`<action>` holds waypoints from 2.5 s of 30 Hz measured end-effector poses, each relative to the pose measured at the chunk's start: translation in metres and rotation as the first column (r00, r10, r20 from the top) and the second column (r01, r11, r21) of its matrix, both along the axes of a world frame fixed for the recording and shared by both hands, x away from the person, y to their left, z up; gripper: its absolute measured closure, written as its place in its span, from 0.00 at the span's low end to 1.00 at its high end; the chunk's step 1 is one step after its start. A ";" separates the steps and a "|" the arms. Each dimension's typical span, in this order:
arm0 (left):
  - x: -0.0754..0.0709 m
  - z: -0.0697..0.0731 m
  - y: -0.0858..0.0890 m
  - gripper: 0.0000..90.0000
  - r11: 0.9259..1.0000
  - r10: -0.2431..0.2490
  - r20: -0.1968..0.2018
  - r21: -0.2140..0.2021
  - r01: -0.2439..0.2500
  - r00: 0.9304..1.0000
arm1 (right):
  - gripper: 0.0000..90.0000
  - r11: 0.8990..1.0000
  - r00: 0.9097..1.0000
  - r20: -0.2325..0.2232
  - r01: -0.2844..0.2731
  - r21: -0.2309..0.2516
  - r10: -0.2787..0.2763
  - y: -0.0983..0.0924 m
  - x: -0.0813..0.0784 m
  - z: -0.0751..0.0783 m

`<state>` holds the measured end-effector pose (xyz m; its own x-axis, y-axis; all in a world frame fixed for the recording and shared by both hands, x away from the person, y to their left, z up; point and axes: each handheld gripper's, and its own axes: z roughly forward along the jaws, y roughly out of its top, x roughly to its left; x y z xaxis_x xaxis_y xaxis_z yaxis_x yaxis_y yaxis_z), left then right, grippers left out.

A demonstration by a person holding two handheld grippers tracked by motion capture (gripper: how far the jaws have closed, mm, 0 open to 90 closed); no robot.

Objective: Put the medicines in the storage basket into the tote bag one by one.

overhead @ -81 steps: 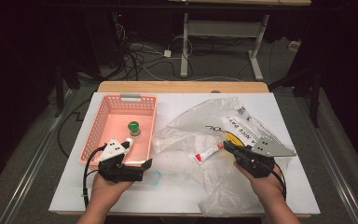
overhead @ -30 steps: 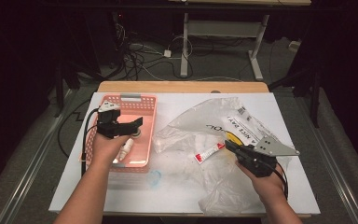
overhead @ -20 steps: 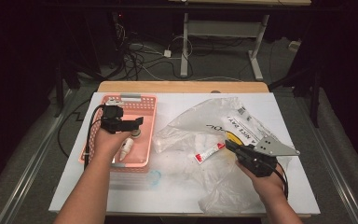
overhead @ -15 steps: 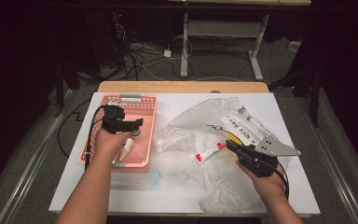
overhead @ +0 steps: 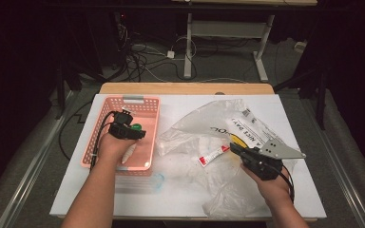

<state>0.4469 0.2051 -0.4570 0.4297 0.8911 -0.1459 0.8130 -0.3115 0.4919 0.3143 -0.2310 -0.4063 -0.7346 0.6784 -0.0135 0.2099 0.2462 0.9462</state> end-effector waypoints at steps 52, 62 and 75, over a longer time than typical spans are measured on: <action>-0.080 0.056 0.000 0.55 0.986 -0.011 0.334 -0.152 0.065 0.943 | 1.00 1.000 1.000 0.001 0.002 -0.010 -0.002 0.003 -0.001 -0.001; -0.113 0.054 -0.007 0.55 0.979 -0.021 0.419 -0.173 0.103 0.908 | 1.00 1.000 1.000 0.002 -0.002 -0.016 0.002 0.005 -0.002 -0.001; -0.145 0.049 -0.007 0.55 0.965 0.004 0.485 -0.231 0.124 0.875 | 1.00 1.000 1.000 0.001 -0.003 -0.023 0.003 0.007 -0.003 -0.003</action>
<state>0.3016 0.1984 -0.4078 0.5546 0.8233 -0.1210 0.4419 -0.1682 0.8812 0.3114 -0.2239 -0.4092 -0.7366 0.6757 -0.0293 0.2086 0.2681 0.9405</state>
